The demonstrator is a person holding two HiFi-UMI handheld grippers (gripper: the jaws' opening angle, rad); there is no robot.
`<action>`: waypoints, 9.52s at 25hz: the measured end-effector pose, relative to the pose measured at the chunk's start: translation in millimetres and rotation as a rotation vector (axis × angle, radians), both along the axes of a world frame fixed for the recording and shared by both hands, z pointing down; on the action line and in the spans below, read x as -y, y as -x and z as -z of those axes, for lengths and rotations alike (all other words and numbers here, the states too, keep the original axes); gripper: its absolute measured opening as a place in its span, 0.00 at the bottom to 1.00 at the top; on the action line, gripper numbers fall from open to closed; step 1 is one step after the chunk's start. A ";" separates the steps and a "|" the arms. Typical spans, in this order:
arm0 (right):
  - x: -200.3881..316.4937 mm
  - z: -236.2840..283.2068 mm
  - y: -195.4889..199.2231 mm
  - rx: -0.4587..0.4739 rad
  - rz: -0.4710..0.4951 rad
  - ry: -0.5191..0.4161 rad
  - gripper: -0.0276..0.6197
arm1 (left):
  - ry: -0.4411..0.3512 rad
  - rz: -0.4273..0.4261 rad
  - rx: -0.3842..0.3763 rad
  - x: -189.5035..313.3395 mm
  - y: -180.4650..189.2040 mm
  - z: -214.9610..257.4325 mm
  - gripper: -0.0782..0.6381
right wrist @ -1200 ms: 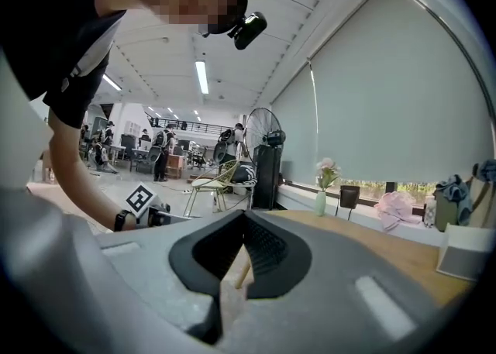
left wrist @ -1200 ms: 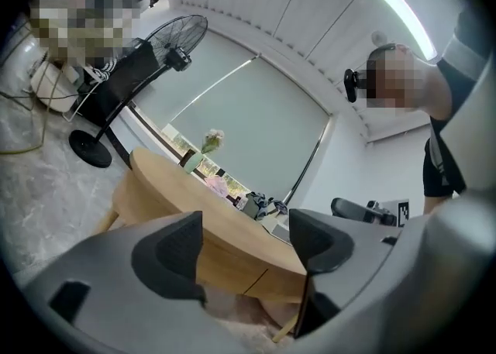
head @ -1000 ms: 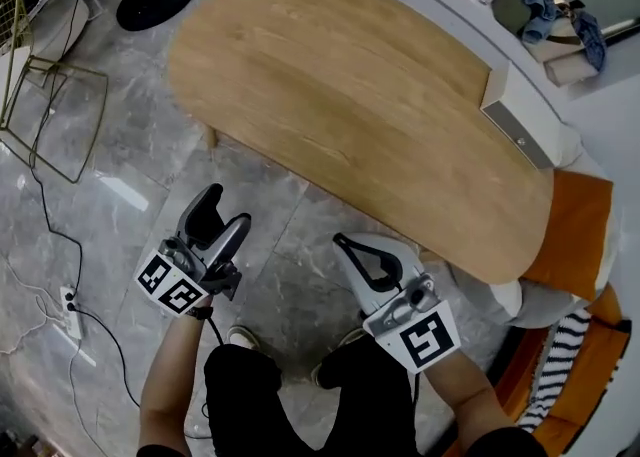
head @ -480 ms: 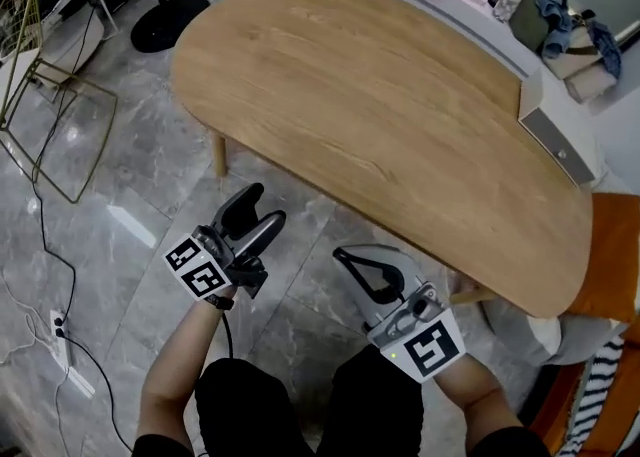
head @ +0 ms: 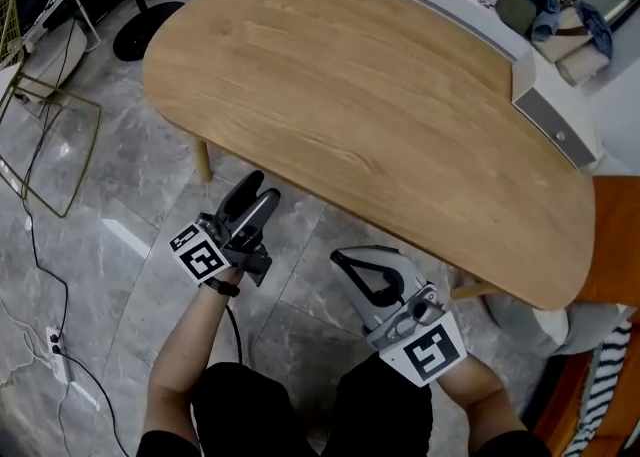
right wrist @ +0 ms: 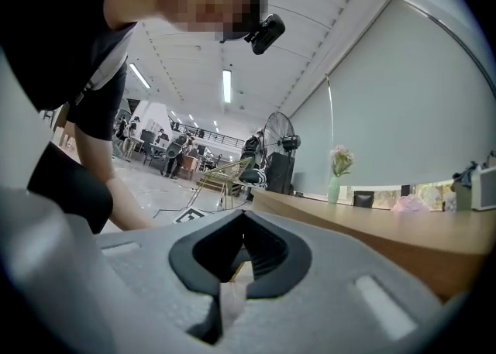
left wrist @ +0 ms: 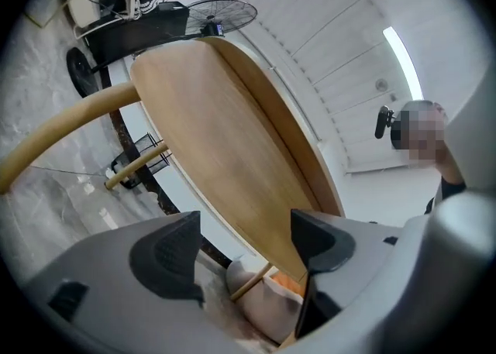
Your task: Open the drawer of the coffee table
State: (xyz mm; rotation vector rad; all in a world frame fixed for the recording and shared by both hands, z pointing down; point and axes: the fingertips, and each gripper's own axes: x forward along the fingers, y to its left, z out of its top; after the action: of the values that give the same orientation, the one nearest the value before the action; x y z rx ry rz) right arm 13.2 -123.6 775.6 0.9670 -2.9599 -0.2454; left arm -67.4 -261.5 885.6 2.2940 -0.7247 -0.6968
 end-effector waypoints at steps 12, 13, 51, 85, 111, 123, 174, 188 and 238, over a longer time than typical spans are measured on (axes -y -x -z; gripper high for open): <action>-3.8 -7.6 -18.1 -0.005 -0.031 0.011 0.05 | 0.035 -0.044 -0.221 22.0 -13.5 0.1 0.59; -3.3 -6.5 -18.1 -0.004 -0.032 0.008 0.05 | 0.043 -0.056 -0.264 23.9 -14.1 1.9 0.59; -15.5 -3.6 -48.6 -0.039 -0.099 -0.023 0.05 | 0.087 -0.126 -0.482 14.3 -2.7 14.0 0.43; -21.8 -11.2 -68.2 -0.040 -0.164 -0.007 0.05 | 0.054 -0.125 -0.464 -76.9 43.0 16.0 0.41; -7.9 -11.1 -58.2 -0.034 -0.162 -0.001 0.05 | -0.025 -0.120 -0.422 -126.1 66.6 13.0 0.42; 2.4 -18.6 -54.3 -0.010 -0.152 0.016 0.05 | -0.023 -0.090 -0.298 -122.6 73.9 -6.7 0.48; -20.6 426.7 -61.3 -0.043 -0.343 0.347 0.05 | 0.270 0.247 0.648 -130.1 104.0 391.8 0.12; -42.9 534.6 -97.2 -0.002 -0.378 0.258 0.05 | -0.049 0.317 0.798 -140.8 72.3 593.6 0.12; -52.0 662.5 -198.9 0.128 -0.511 0.060 0.05 | -0.355 0.783 0.853 -288.6 115.5 826.8 0.12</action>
State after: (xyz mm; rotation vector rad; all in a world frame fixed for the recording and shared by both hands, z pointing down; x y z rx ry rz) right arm 212.1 -71.7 113.2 1.7290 -2.6744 -0.0821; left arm -182.8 27.1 58.8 2.5846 -2.1002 -0.0990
